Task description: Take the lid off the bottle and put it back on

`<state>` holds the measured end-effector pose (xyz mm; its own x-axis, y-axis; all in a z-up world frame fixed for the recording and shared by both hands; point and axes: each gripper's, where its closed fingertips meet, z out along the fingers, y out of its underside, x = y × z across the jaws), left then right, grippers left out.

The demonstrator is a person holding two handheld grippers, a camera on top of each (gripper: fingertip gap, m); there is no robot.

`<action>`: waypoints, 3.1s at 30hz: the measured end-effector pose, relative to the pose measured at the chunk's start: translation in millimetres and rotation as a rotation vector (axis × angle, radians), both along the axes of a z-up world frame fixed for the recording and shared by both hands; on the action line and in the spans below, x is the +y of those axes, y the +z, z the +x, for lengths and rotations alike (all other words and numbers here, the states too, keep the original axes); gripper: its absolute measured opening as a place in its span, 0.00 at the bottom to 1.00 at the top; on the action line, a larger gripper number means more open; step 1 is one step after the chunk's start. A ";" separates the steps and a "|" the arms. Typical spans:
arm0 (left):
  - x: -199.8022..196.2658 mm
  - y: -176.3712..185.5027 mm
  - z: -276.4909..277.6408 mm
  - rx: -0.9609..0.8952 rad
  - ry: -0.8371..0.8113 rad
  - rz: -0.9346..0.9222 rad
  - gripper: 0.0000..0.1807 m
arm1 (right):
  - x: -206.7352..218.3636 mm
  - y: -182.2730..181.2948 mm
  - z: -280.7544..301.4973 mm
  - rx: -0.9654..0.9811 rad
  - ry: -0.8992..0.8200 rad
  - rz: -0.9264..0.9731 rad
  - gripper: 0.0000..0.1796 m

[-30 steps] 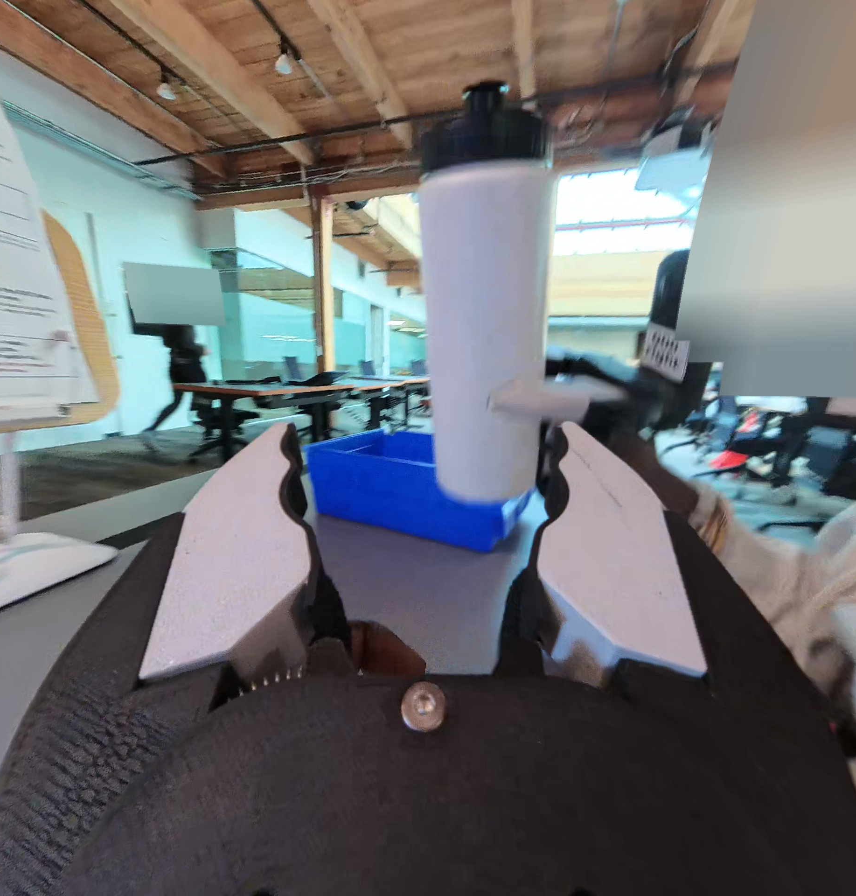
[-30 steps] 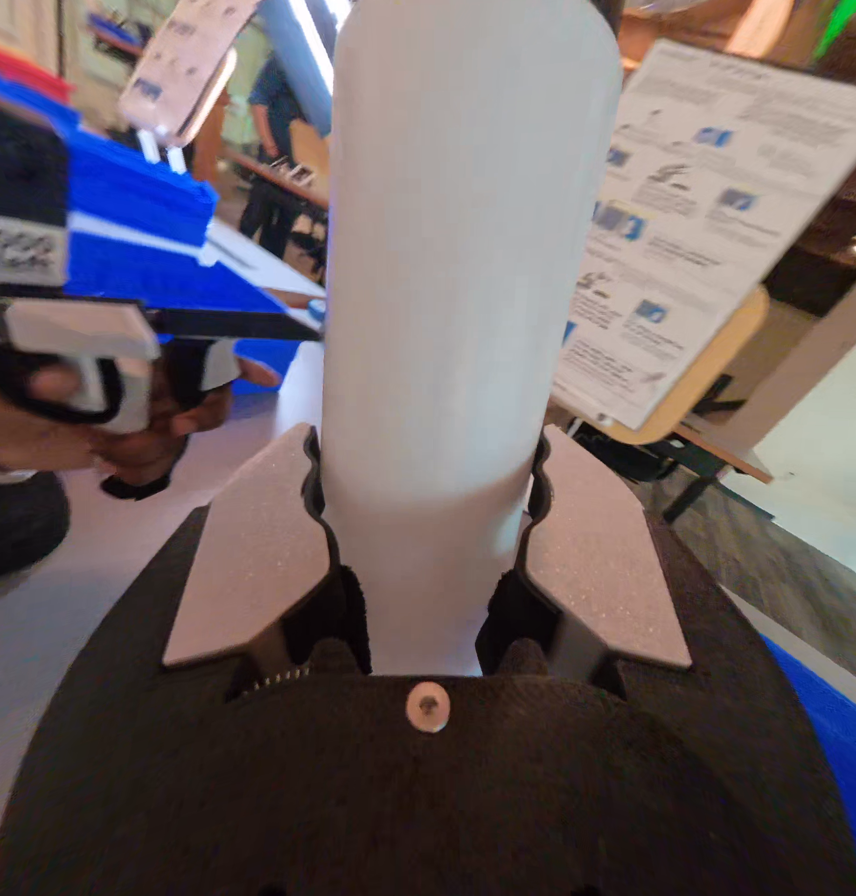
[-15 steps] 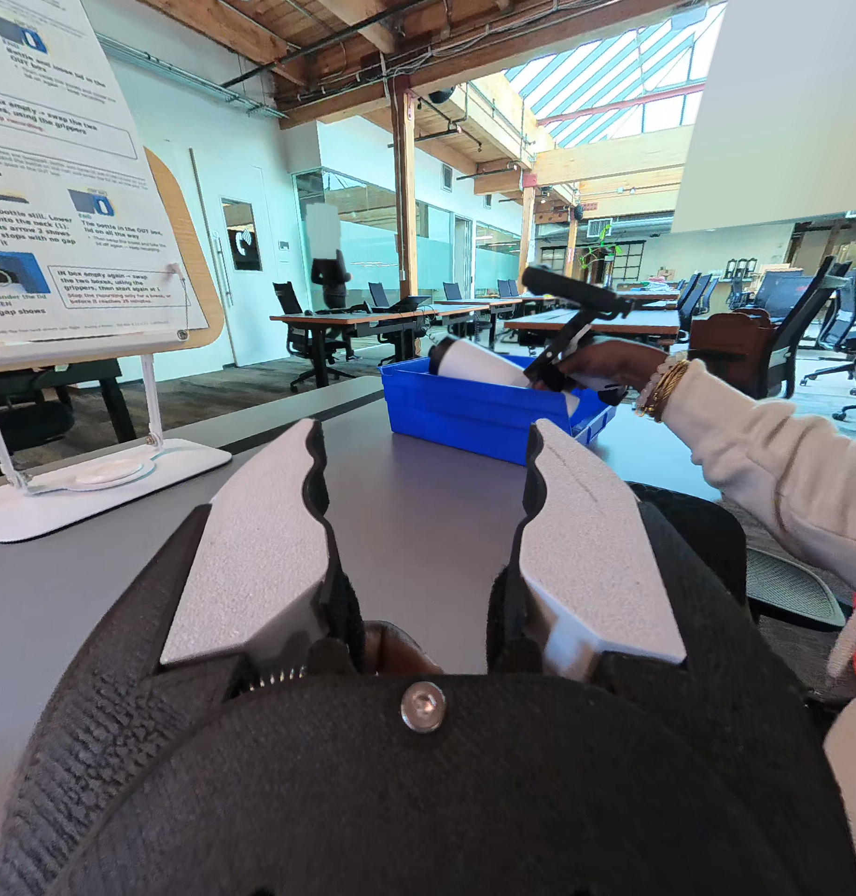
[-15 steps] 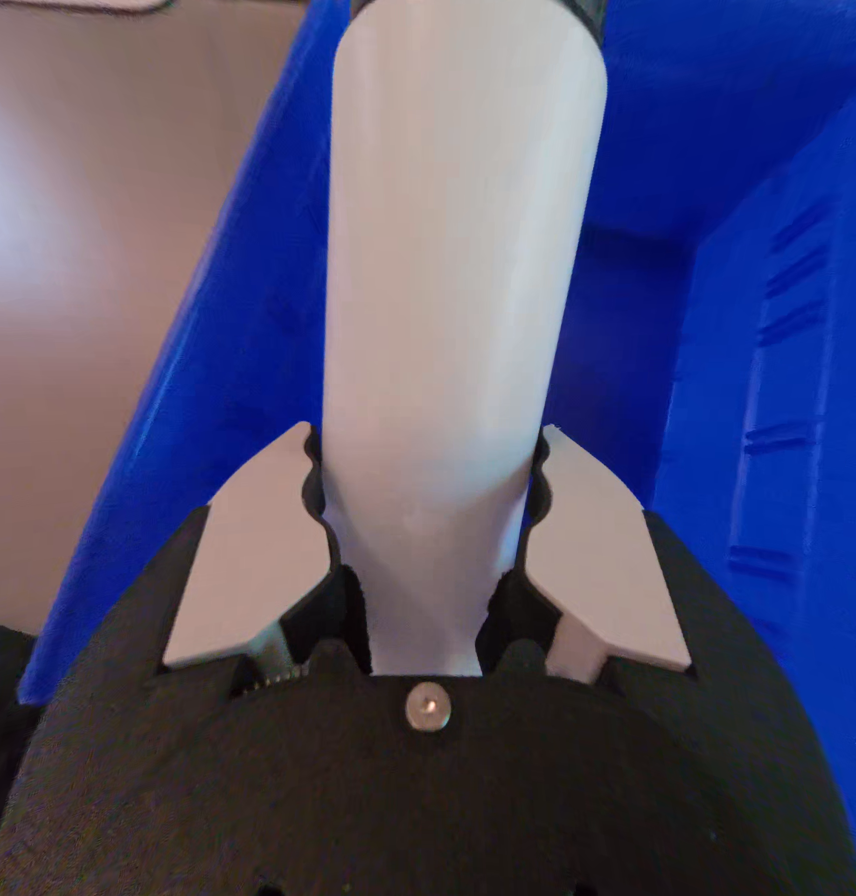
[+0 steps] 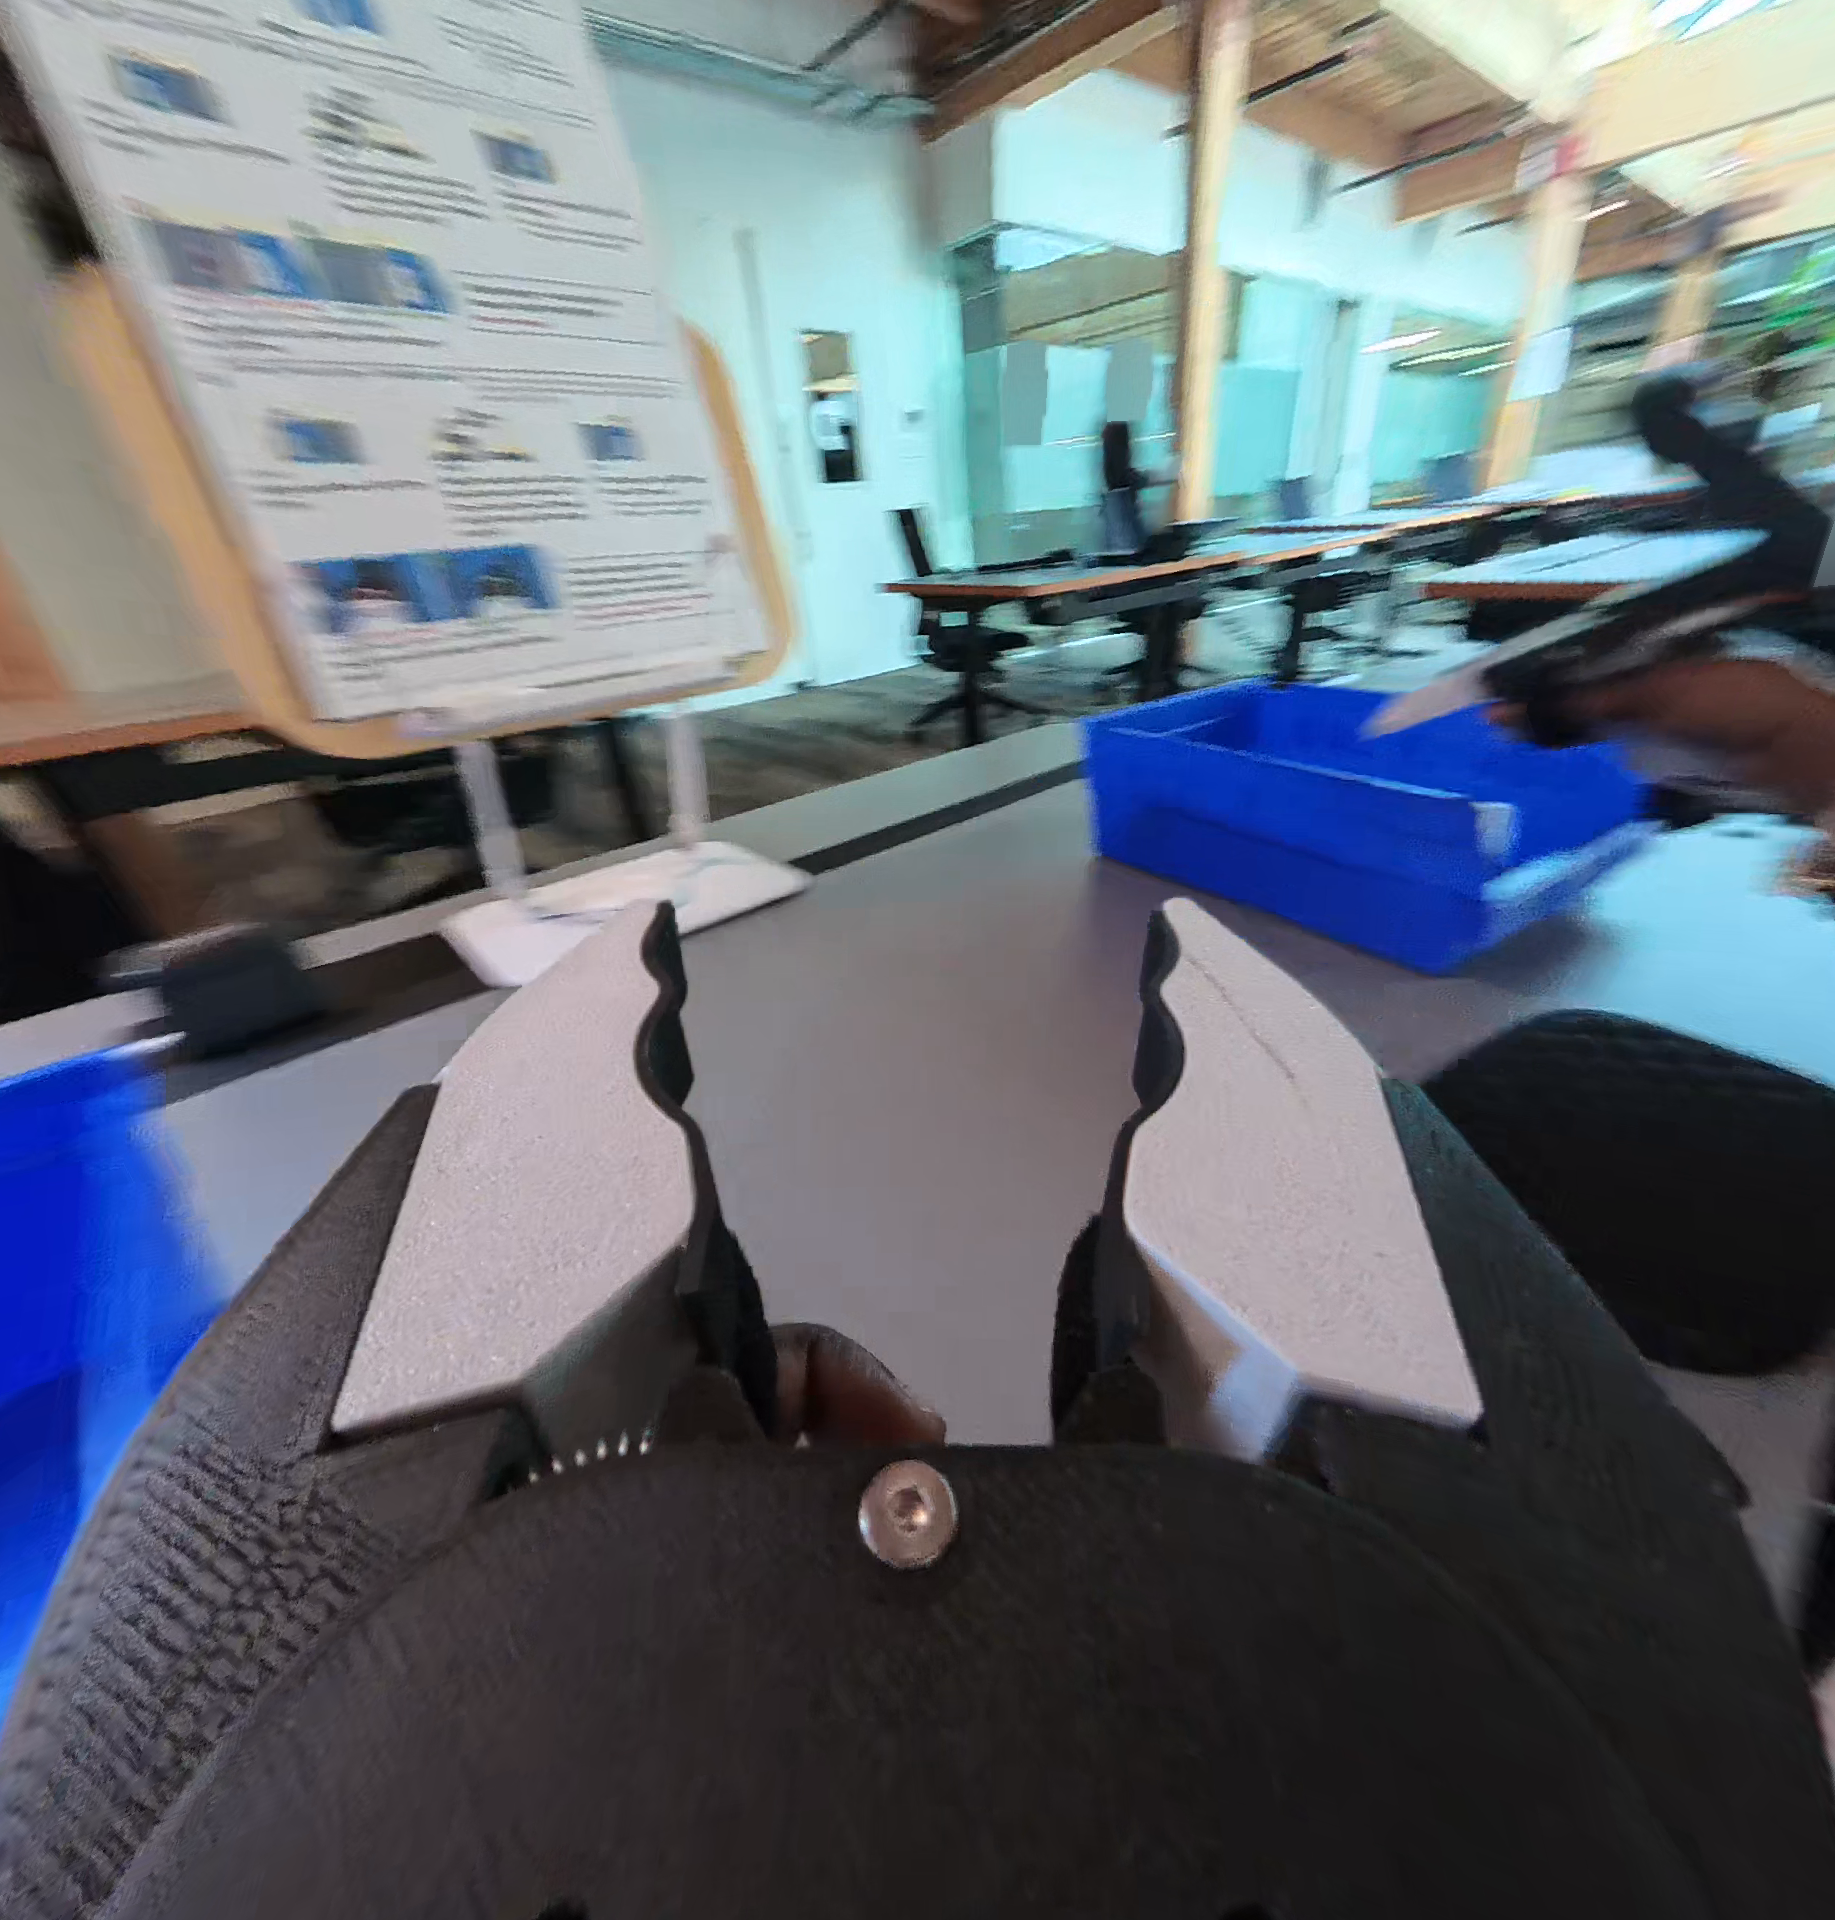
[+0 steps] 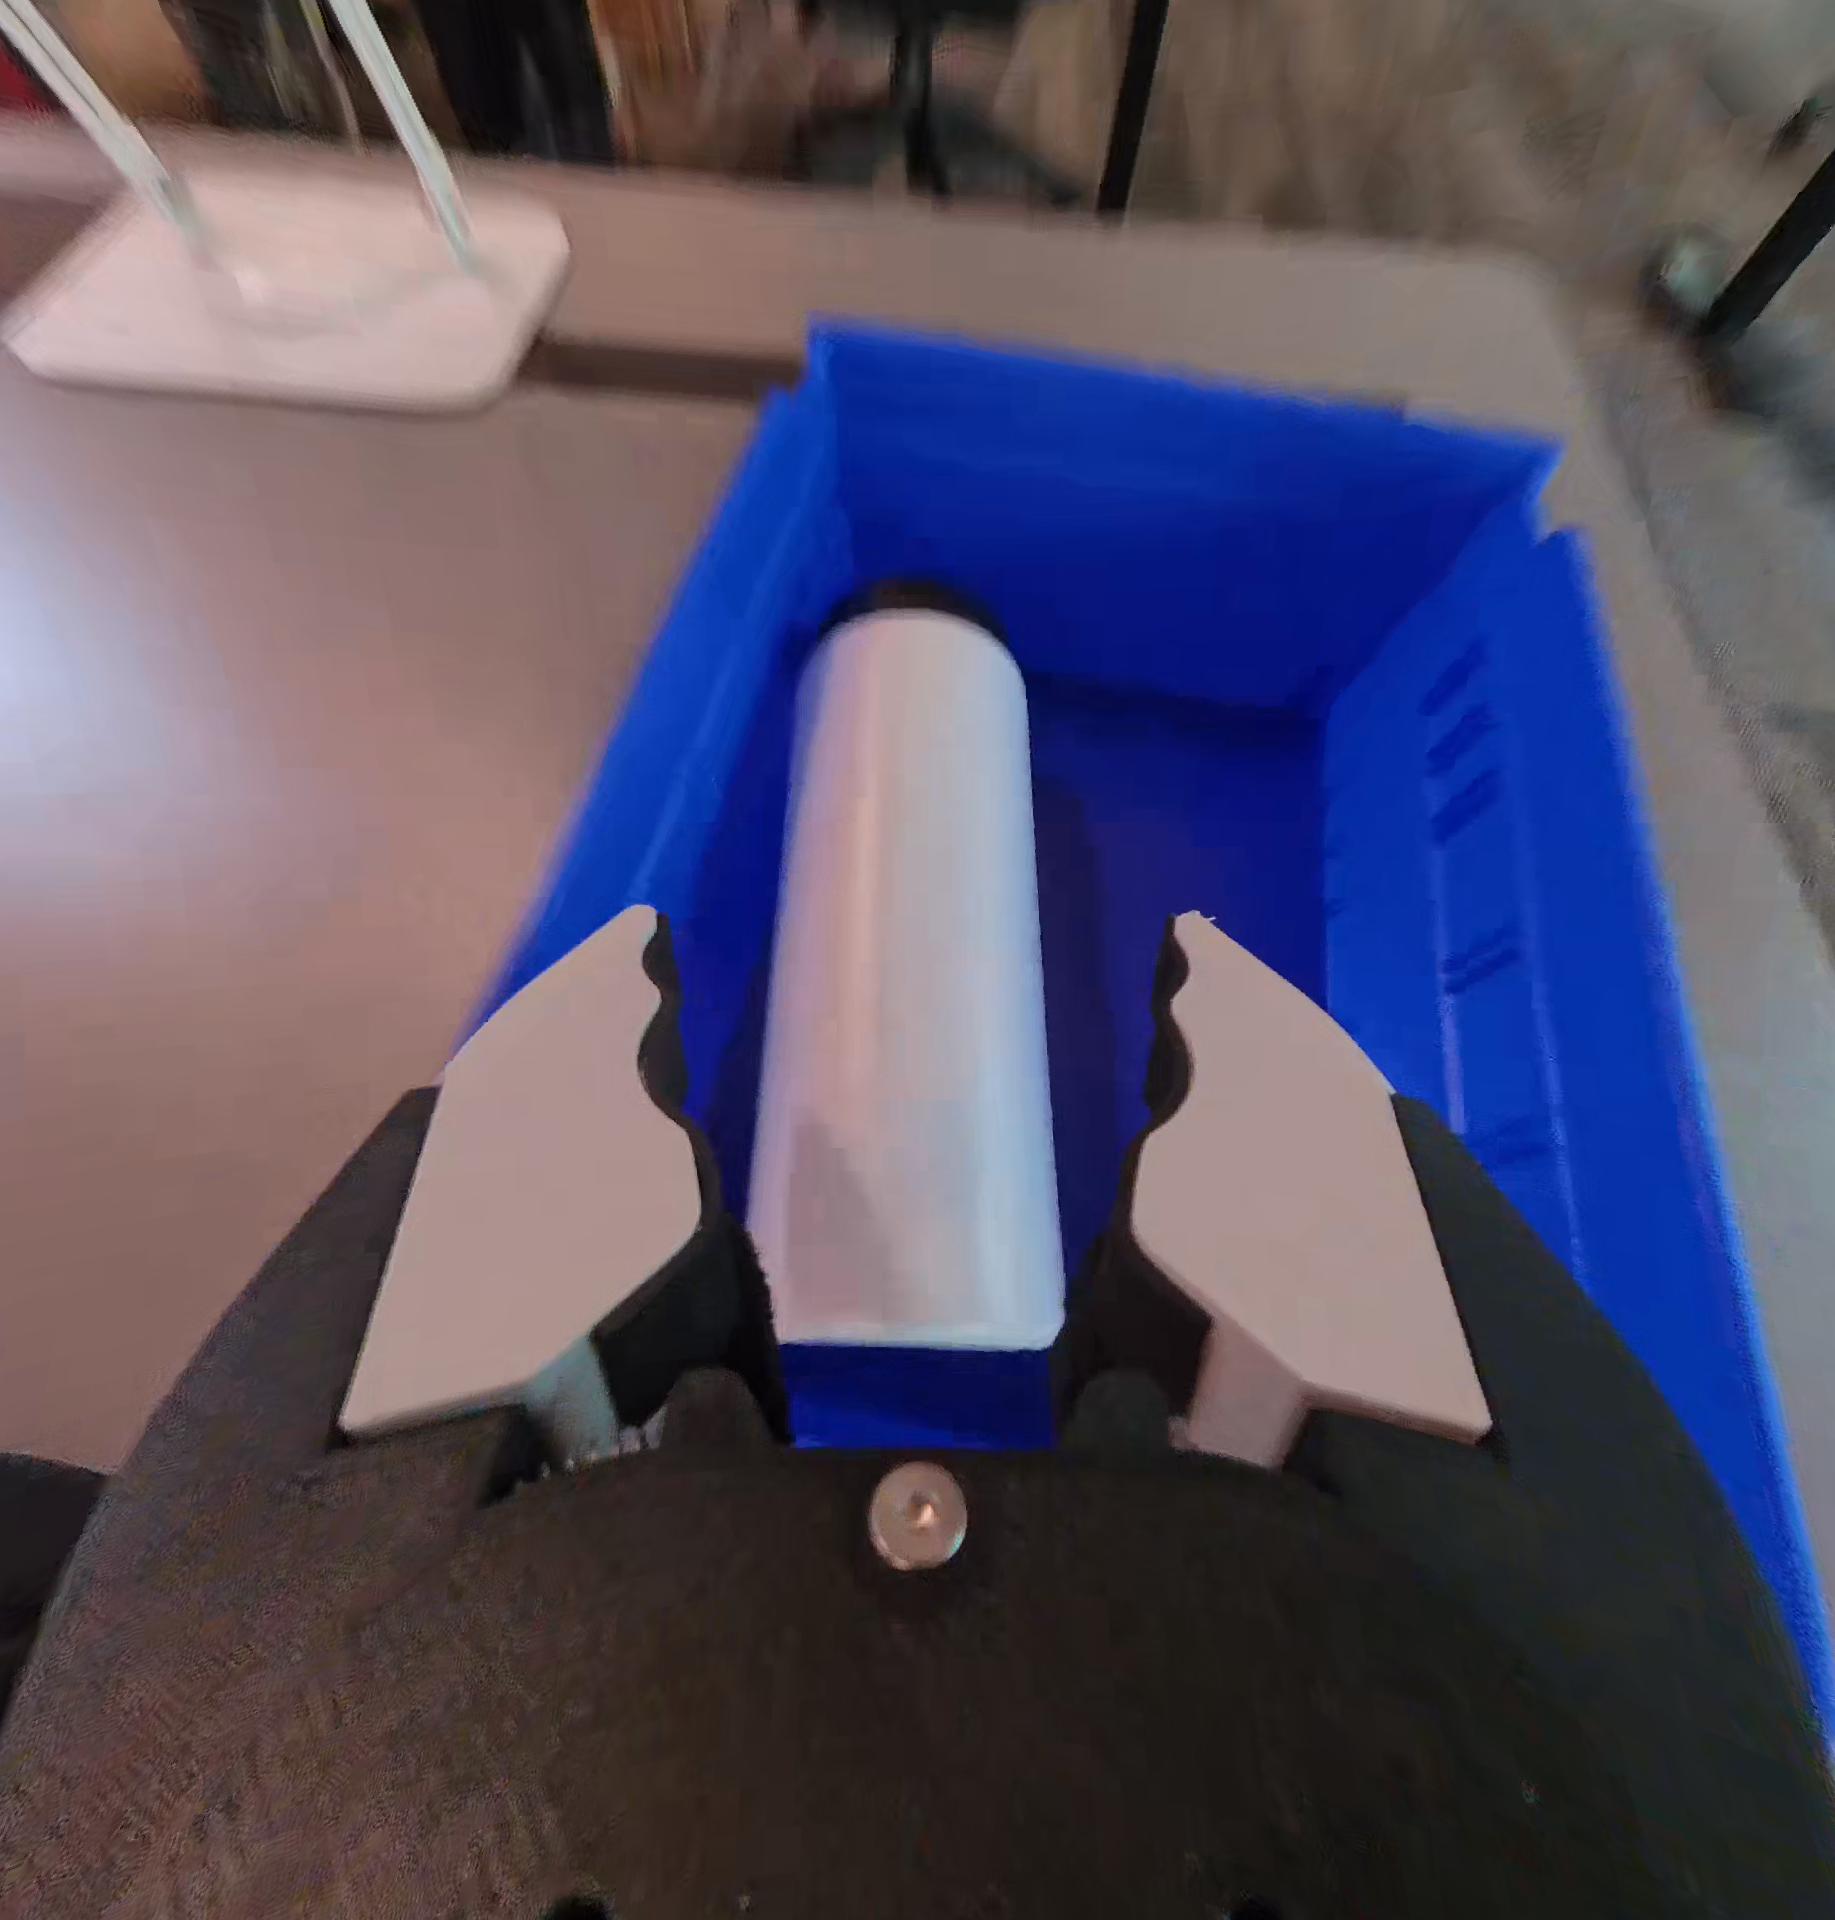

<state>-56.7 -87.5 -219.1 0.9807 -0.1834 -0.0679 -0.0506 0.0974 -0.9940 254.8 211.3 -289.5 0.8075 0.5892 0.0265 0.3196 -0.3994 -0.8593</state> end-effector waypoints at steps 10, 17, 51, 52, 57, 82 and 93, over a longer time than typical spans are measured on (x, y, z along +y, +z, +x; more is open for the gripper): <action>-71.5 -61.2 -140.9 0.065 0.568 -0.306 0.45 | -88.3 12.1 -39.6 0.064 0.184 0.137 0.45; -52.4 -101.4 -138.1 0.010 0.487 -0.455 0.14 | -85.1 -44.2 -48.0 -0.175 0.203 0.039 0.21; -35.6 -98.8 -149.9 0.021 0.548 -0.411 0.14 | -232.4 -42.5 -317.9 -0.248 0.799 0.205 0.20; -35.2 -98.5 -149.8 0.021 0.543 -0.408 0.14 | -239.4 -42.4 -327.8 -0.235 0.814 0.203 0.21; -41.0 -86.1 -148.9 -0.002 0.528 -0.325 0.19 | -262.8 -42.3 -368.2 -0.215 0.866 0.222 0.23; -177.8 -94.1 -297.9 -0.030 0.765 -0.288 0.26 | -328.3 -40.2 -444.3 -0.119 1.140 0.319 0.24; -203.7 -79.1 -259.1 -0.038 0.755 -0.262 0.23 | -339.4 -39.0 -438.0 -0.044 1.304 0.283 0.24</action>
<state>-315.7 -291.1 -298.2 0.8470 0.5257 -0.0786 0.0249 -0.1870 -0.9820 -183.3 -128.2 -328.5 -0.3430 0.8944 0.2869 0.3584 0.4070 -0.8402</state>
